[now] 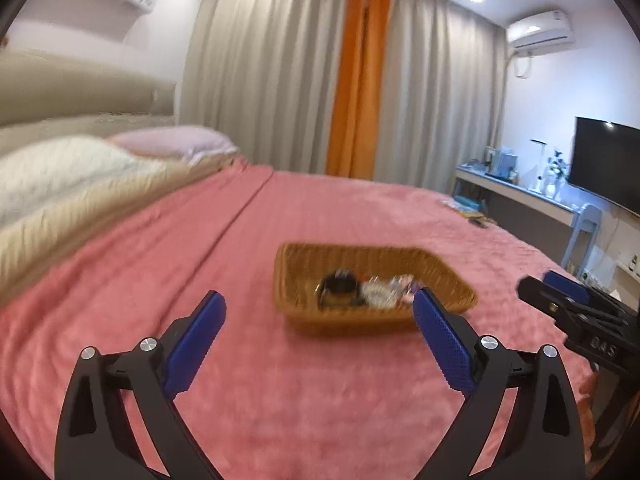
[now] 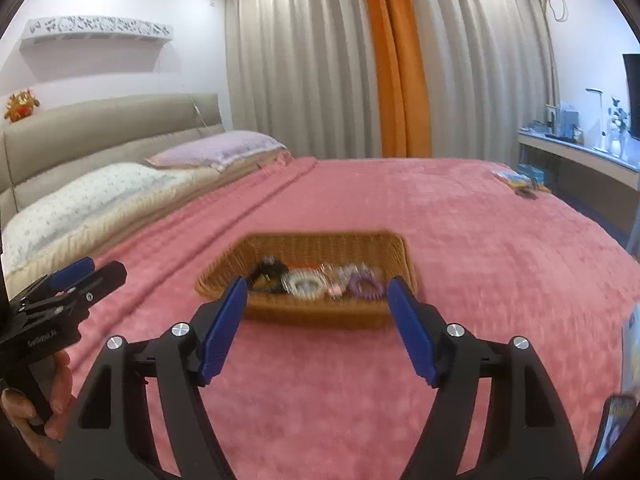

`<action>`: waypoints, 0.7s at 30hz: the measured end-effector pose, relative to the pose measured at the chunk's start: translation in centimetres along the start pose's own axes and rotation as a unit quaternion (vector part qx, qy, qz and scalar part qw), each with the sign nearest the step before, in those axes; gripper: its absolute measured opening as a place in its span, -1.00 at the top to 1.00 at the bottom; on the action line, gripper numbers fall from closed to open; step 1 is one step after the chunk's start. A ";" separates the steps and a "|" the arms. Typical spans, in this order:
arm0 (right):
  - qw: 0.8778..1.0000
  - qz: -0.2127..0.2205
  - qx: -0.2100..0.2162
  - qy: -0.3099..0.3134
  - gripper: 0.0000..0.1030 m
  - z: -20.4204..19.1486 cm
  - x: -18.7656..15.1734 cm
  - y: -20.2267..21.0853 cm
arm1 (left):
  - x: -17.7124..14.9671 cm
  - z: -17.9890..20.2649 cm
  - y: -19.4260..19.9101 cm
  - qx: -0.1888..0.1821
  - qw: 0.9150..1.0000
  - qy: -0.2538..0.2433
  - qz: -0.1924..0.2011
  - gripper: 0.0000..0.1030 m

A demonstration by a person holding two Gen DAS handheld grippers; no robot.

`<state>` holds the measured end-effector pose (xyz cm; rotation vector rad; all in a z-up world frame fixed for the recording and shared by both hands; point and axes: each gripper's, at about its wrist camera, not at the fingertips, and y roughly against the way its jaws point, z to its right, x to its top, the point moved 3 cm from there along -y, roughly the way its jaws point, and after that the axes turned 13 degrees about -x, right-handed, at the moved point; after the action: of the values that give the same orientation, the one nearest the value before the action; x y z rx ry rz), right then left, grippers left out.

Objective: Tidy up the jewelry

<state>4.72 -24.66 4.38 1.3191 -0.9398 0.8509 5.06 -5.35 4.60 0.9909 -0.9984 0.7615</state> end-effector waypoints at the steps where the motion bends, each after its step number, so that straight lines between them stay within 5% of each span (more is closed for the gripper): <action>1: 1.000 0.000 -0.008 0.007 -0.34 0.0 -0.8 -0.1 | -0.8 -0.4 -0.3 0.009 1.000 0.008 -0.002 -0.79; 7: 1.000 -0.008 -0.020 0.007 -0.34 0.3 -3.6 -1.0 | -4.2 -1.5 -1.9 0.046 0.999 0.009 -0.019 -0.79; 21: 0.999 -0.004 -0.035 0.011 -0.40 -0.3 -4.6 -1.3 | -5.3 0.4 -0.9 0.047 0.998 -0.036 0.000 -0.84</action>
<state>4.11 -24.38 -0.41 1.2510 -0.9382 0.8170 3.79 -6.47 -0.52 1.1061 -1.0314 0.7838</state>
